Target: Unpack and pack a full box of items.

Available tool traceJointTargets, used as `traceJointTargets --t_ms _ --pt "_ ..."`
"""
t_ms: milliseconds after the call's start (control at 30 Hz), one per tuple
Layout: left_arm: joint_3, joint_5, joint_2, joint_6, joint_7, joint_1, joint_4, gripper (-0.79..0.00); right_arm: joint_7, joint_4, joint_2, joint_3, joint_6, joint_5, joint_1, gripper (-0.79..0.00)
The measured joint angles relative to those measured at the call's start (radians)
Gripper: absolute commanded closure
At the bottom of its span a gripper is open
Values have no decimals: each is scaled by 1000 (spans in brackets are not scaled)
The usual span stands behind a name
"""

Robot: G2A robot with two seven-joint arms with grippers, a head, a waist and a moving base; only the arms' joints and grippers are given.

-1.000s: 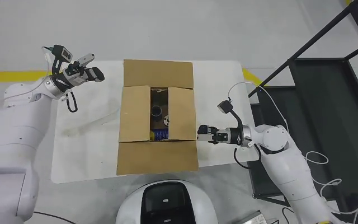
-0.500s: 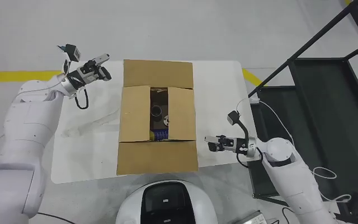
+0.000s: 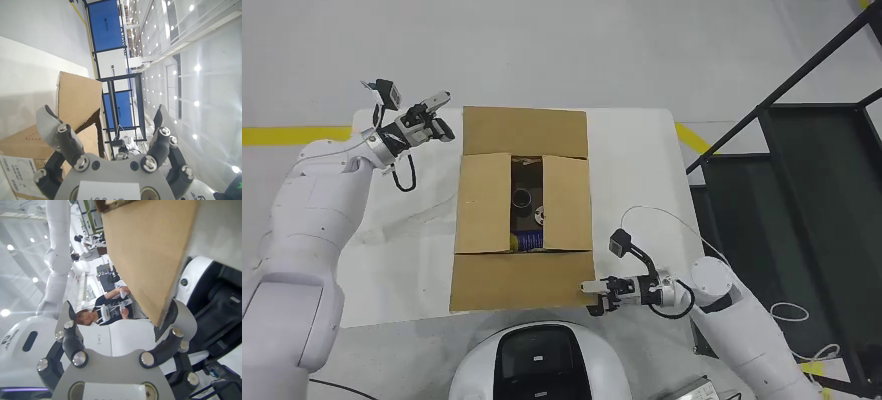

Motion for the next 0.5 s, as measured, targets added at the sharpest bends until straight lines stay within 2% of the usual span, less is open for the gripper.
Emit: traceJointTargets --t_ms 100,267,500 --pt "12 28 -11 -8 28 -12 23 -785 67 15 -3 -16 34 96 25 -785" --pt "34 103 -24 -39 138 -23 56 -785 142 29 -4 -24 86 225 60 -785" --pt "56 164 -42 -40 205 -20 61 -785 176 46 -6 -21 133 338 100 -785"
